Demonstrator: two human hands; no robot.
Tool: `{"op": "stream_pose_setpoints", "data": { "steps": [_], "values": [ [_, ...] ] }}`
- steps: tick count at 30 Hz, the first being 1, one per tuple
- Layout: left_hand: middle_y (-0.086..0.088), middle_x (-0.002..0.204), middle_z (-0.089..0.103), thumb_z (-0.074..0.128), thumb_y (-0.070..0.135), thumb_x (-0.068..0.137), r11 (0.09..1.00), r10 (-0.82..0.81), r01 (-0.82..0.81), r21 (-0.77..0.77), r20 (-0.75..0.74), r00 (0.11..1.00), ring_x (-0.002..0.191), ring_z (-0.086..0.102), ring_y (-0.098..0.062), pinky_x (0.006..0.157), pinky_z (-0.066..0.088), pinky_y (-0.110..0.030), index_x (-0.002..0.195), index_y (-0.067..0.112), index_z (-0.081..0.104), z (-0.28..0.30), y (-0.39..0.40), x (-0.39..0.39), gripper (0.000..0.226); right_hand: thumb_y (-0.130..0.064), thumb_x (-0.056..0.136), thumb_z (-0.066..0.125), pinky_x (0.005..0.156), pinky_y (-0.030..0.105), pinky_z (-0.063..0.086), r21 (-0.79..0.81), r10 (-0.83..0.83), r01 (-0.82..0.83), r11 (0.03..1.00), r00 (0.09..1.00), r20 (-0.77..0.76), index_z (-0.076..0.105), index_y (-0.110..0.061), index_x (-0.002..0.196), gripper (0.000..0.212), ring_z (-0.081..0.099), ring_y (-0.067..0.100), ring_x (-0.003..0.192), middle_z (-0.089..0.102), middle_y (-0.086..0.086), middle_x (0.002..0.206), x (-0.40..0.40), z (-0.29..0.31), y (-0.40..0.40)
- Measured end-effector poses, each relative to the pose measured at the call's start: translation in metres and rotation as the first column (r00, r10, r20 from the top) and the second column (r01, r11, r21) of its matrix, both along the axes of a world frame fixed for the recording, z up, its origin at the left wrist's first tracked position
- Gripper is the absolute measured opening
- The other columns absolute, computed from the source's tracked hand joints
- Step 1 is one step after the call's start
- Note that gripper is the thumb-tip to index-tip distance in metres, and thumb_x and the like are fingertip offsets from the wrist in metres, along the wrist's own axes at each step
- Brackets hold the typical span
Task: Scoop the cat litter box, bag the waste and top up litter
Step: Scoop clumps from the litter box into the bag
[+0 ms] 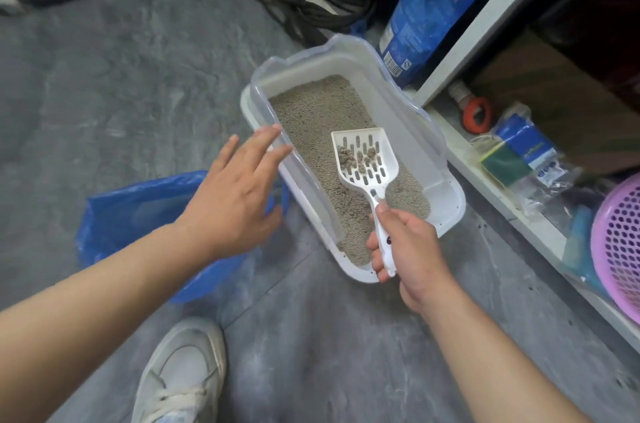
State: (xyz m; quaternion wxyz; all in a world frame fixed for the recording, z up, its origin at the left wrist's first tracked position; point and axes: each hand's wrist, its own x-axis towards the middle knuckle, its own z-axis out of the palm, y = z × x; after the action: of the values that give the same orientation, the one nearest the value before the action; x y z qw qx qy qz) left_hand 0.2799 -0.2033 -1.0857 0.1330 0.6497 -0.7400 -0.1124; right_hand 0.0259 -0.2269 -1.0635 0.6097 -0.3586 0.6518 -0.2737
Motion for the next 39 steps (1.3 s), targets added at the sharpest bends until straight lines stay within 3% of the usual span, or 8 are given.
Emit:
{"op": "stream_pose_setpoints", "data": {
  "steps": [4, 12, 20, 23, 29, 32, 36, 39],
  "values": [
    [-0.016, 0.163, 0.028, 0.074, 0.03, 0.08, 0.976, 0.172, -0.179, 0.125, 0.063, 0.983, 0.15, 0.028, -0.032, 0.125, 0.016, -0.05, 0.153, 0.008, 0.035, -0.006, -0.008, 0.05, 0.086, -0.027, 0.1, 0.061, 0.039, 0.022, 0.032, -0.011, 0.049, -0.049, 0.999, 0.999, 0.021, 0.06, -0.007, 0.091, 0.023, 0.043, 0.02, 0.044, 0.056, 0.011, 0.066, 0.013, 0.012, 0.0],
    [-0.006, 0.154, 0.046, 0.063, 0.038, 0.092, 0.916, 0.165, -0.209, 0.344, 0.152, 0.974, 0.139, 0.046, -0.027, 0.119, 0.027, -0.044, 0.152, 0.018, 0.04, -0.015, 0.007, 0.091, 0.067, -0.025, 0.099, 0.061, 0.039, 0.023, 0.037, -0.039, 0.236, -0.234, 0.971, 0.971, 0.049, 0.065, -0.009, 0.098, 0.017, 0.047, 0.02, 0.044, 0.06, 0.011, 0.066, 0.044, 0.031, 0.014],
    [-0.009, 0.116, 0.072, 0.054, 0.018, 0.091, 0.908, 0.2, -0.239, 0.346, 0.143, 0.969, 0.103, 0.067, -0.036, 0.083, 0.055, -0.042, 0.127, 0.027, 0.062, -0.018, 0.008, 0.114, 0.038, -0.02, 0.1, 0.059, 0.04, 0.028, 0.043, -0.01, 0.452, -0.452, 0.892, 0.892, 0.007, 0.065, -0.01, 0.098, 0.012, 0.05, 0.024, 0.048, 0.062, 0.009, 0.069, 0.071, 0.009, 0.051],
    [-0.011, 0.105, 0.073, 0.056, 0.012, 0.088, 0.904, 0.273, -0.301, 0.304, 0.133, 0.953, 0.092, 0.067, -0.037, 0.073, 0.054, -0.04, 0.12, 0.03, 0.065, -0.016, 0.005, 0.12, 0.038, -0.022, 0.1, 0.06, 0.041, 0.03, 0.045, 0.046, 0.504, -0.502, 0.863, 0.859, -0.086, 0.066, -0.016, 0.096, 0.009, 0.051, 0.023, 0.047, 0.062, 0.005, 0.066, 0.077, -0.014, 0.062],
    [-0.006, 0.111, 0.07, 0.051, 0.007, 0.089, 0.918, 0.274, -0.333, 0.213, 0.266, 0.924, 0.094, 0.066, -0.036, 0.069, 0.046, -0.036, 0.128, 0.03, 0.062, -0.015, -0.004, 0.128, 0.047, -0.026, 0.1, 0.059, 0.041, 0.029, 0.046, 0.085, 0.535, -0.529, 0.844, 0.821, -0.2, 0.065, -0.019, 0.092, 0.013, 0.052, 0.018, 0.044, 0.063, 0.004, 0.068, 0.088, -0.046, 0.064],
    [-0.003, 0.11, 0.071, 0.054, 0.008, 0.086, 0.944, 0.263, -0.305, 0.127, 0.269, 0.927, 0.091, 0.067, -0.036, 0.075, 0.052, -0.04, 0.126, 0.029, 0.061, -0.017, -0.003, 0.128, 0.045, -0.026, 0.1, 0.058, 0.04, 0.028, 0.046, 0.108, 0.526, -0.516, 0.85, 0.816, -0.241, 0.063, -0.019, 0.089, 0.014, 0.052, 0.017, 0.042, 0.064, 0.006, 0.07, 0.092, -0.055, 0.063],
    [-0.005, 0.119, 0.069, 0.061, 0.006, 0.081, 0.973, 0.223, -0.229, -0.006, 0.245, 0.943, 0.105, 0.064, -0.034, 0.105, 0.039, -0.046, 0.131, 0.018, 0.059, -0.025, 0.005, 0.124, 0.051, -0.028, 0.101, 0.057, 0.041, 0.027, 0.046, 0.136, 0.541, -0.525, 0.84, 0.793, -0.28, 0.062, -0.021, 0.088, 0.015, 0.052, 0.015, 0.042, 0.064, 0.006, 0.071, 0.093, -0.063, 0.063],
    [-0.007, 0.126, 0.064, 0.067, 0.017, 0.08, 0.966, 0.246, -0.259, 0.019, 0.262, 0.933, 0.116, 0.06, -0.035, 0.115, 0.03, -0.054, 0.135, 0.016, 0.056, -0.019, 0.015, 0.126, 0.055, -0.028, 0.1, 0.056, 0.041, 0.029, 0.046, 0.143, 0.548, -0.531, 0.836, 0.783, -0.295, 0.061, -0.021, 0.086, 0.017, 0.052, 0.015, 0.042, 0.063, 0.005, 0.069, 0.093, -0.064, 0.063]
  ]
}}
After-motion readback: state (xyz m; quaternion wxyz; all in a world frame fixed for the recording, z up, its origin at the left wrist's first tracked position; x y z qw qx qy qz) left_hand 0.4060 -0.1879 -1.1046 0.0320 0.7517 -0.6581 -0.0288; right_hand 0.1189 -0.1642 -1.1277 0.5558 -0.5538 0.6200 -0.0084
